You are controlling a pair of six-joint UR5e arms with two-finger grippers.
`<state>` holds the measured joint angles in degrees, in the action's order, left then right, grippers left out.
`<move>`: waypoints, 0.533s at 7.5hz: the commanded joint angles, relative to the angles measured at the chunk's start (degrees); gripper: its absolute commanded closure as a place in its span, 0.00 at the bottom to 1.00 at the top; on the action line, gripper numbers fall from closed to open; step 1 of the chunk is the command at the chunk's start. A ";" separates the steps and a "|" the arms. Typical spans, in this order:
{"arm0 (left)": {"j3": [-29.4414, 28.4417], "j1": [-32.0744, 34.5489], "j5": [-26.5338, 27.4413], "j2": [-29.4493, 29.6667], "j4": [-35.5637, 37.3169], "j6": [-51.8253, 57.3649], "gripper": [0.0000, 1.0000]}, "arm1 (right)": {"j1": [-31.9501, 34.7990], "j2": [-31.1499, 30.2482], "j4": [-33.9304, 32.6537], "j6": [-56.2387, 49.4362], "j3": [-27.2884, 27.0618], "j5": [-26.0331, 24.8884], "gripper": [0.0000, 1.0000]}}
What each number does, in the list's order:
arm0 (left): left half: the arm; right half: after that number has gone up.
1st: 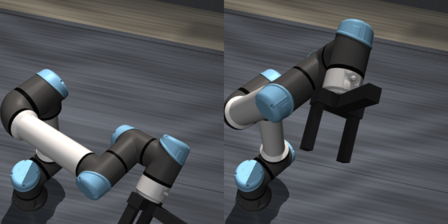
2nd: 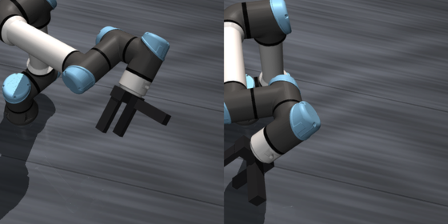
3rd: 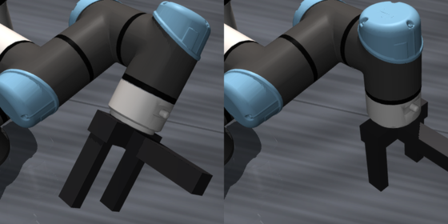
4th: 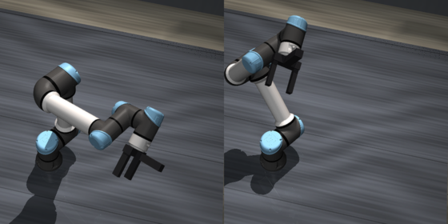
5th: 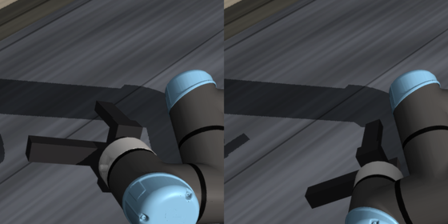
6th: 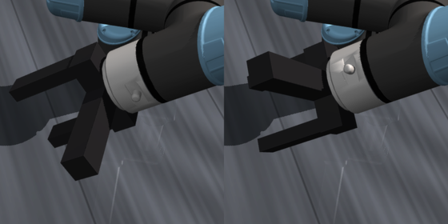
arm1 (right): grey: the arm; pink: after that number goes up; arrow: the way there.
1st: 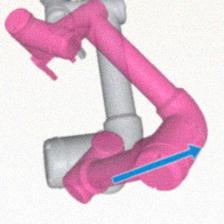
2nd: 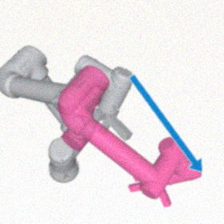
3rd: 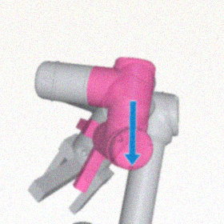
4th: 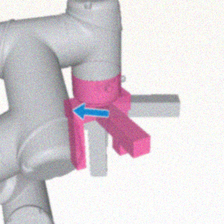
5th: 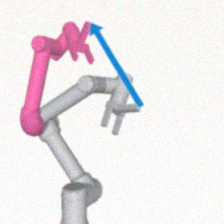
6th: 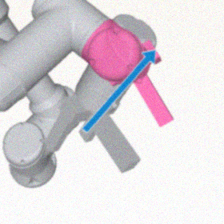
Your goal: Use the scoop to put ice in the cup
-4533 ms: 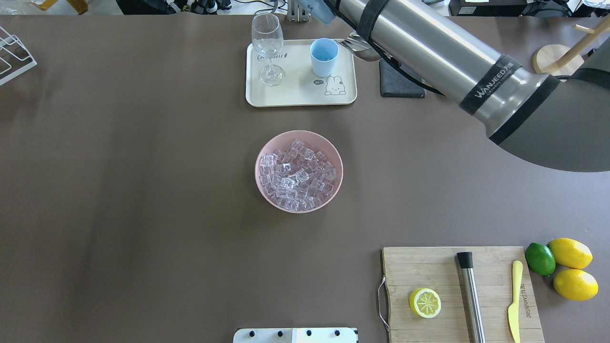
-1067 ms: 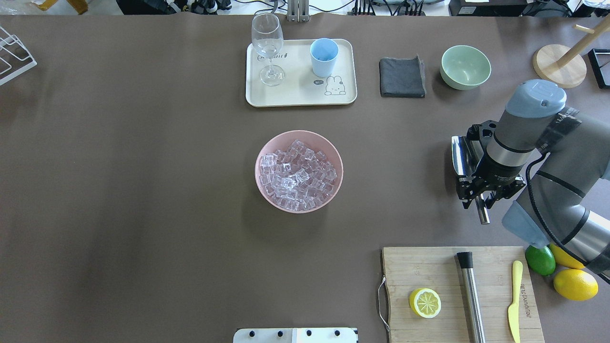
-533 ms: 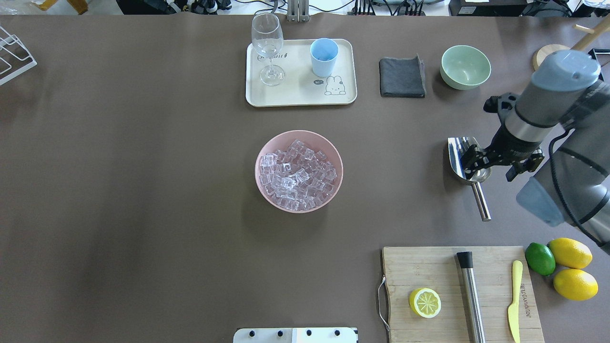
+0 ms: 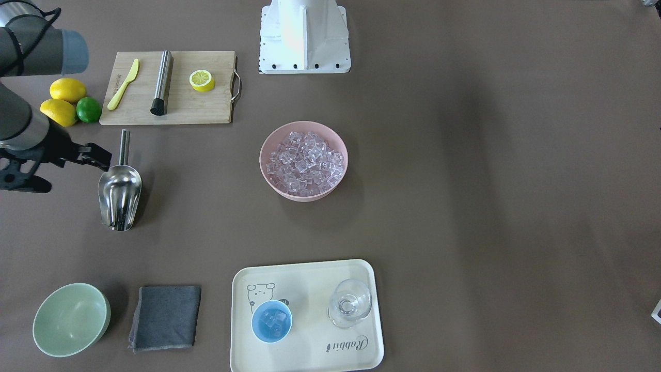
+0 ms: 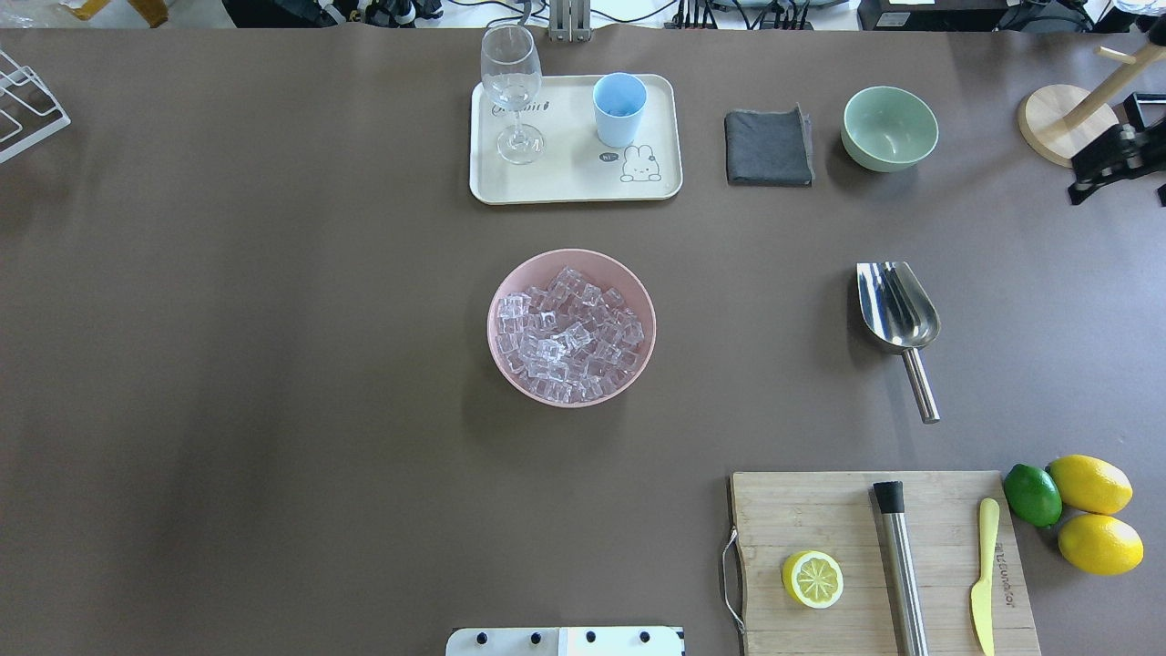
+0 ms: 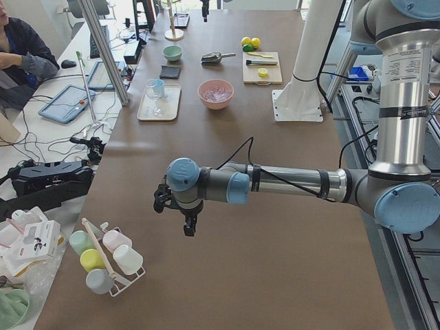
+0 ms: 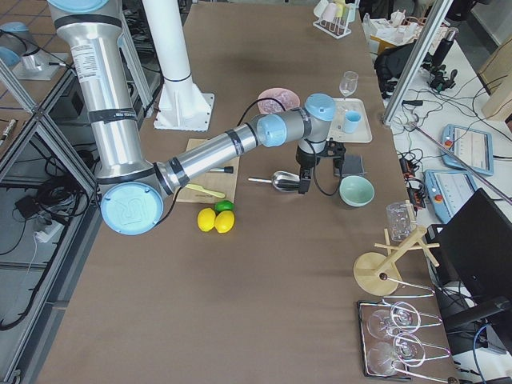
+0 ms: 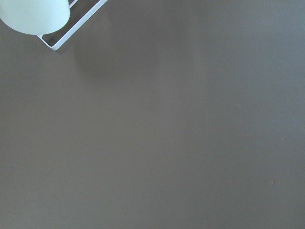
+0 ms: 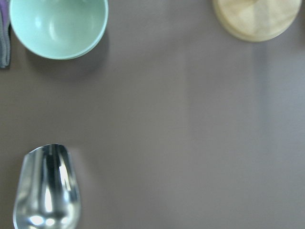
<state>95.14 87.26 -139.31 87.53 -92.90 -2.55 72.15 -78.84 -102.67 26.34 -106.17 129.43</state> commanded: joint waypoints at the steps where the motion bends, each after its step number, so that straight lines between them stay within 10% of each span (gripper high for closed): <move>1: 0.04 0.01 -0.08 0.01 0.09 -0.08 0.02 | 18.40 -0.43 -8.07 -28.55 4.97 0.03 0.00; 4: 0.13 -0.08 -0.08 0.10 0.00 -0.08 0.02 | 21.45 -2.89 -1.80 -34.08 16.83 0.12 0.00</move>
<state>95.19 87.26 -139.36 87.59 -92.83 -2.63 92.17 -80.63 -109.65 -5.81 -96.16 129.53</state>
